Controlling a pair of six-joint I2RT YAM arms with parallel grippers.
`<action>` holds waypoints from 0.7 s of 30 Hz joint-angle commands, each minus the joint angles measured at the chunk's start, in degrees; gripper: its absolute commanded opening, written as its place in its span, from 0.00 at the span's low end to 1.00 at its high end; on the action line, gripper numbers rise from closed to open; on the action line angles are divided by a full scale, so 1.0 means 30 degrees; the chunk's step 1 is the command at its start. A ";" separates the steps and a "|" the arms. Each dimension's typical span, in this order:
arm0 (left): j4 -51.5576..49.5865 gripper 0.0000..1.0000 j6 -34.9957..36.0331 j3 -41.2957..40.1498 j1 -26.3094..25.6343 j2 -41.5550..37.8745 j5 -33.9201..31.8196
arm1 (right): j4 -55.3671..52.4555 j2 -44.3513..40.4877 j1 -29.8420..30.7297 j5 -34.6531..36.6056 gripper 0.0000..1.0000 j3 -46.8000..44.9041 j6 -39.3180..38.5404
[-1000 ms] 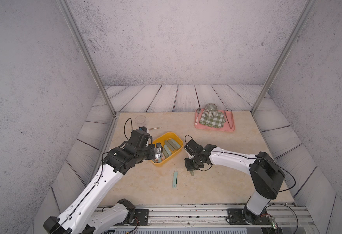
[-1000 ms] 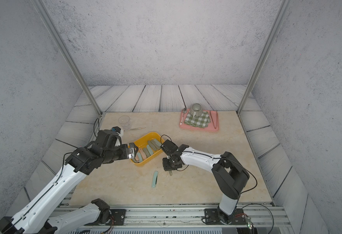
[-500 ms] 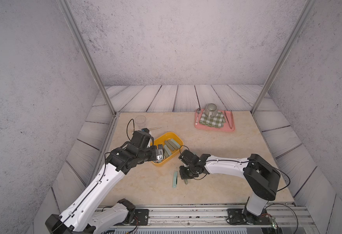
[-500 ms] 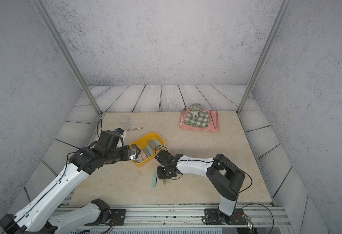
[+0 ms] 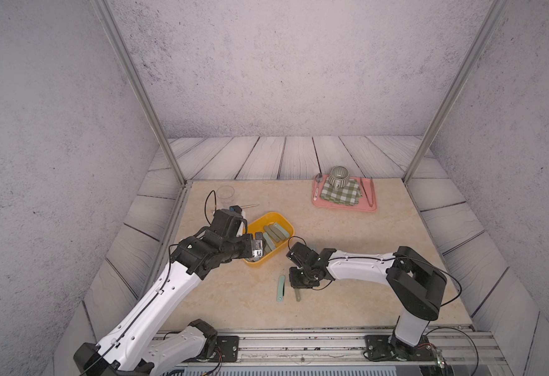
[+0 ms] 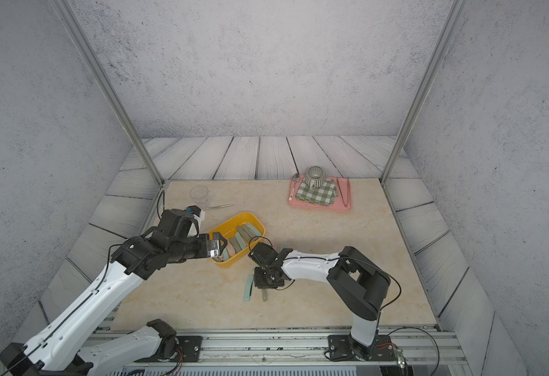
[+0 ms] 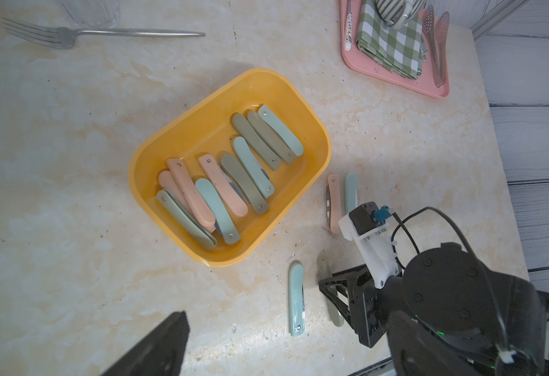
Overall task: Take the fruit knife out of the storage box
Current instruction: Place the fruit knife at the center of the board.
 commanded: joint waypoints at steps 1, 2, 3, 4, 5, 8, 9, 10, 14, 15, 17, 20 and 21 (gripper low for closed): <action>0.0106 0.99 0.0283 -0.0095 0.0156 0.0077 0.0151 | -0.0976 0.0106 0.0101 0.0541 0.33 0.0421 0.0061; 0.0124 0.99 0.0283 -0.0130 0.0157 0.0054 0.0143 | -0.1038 0.0094 0.0131 0.0542 0.33 0.0450 0.0032; 0.0154 0.99 0.0305 -0.0161 0.0149 0.0007 0.0173 | -0.1082 0.0071 0.0117 0.0571 0.33 0.0456 0.0002; 0.0167 0.99 0.0283 -0.0212 0.0139 0.0008 0.0150 | -0.1109 0.0045 0.0091 0.0599 0.33 0.0445 -0.0013; 0.0182 0.99 0.0248 -0.0234 0.0138 -0.0029 0.0173 | -0.1163 0.0016 0.0115 0.0629 0.33 0.0453 -0.0027; 0.0168 0.99 0.0250 -0.0233 0.0161 -0.0052 0.0202 | -0.1454 -0.0073 0.0082 0.0659 0.32 0.0564 -0.0160; 0.0191 0.99 0.0227 -0.0242 0.0144 -0.0075 0.0197 | -0.1590 -0.0103 0.0099 0.0699 0.32 0.0592 -0.0197; 0.0212 0.99 0.0239 -0.0246 0.0141 -0.0069 0.0183 | -0.1688 -0.0174 0.0098 0.0770 0.32 0.0599 -0.0232; 0.0256 0.99 0.0218 -0.0244 0.0150 -0.0041 0.0185 | -0.2196 -0.0396 0.0116 0.0834 0.34 0.0641 -0.0361; 0.0268 0.99 0.0218 -0.0247 0.0142 -0.0021 0.0214 | -0.2425 -0.0422 0.0110 0.0813 0.36 0.0705 -0.0447; 0.0284 0.99 0.0189 -0.0271 0.0154 -0.0035 0.0233 | -0.2548 -0.0538 0.0098 0.0692 0.40 0.0662 -0.0652; 0.0276 0.99 0.0167 -0.0311 0.0154 -0.0077 0.0246 | -0.2664 -0.0597 0.0095 0.0343 0.45 0.0572 -0.0944; 0.0300 0.99 0.0132 -0.0349 0.0154 -0.0103 0.0251 | -0.2502 -0.0616 0.0095 0.0210 0.45 0.0488 -0.0994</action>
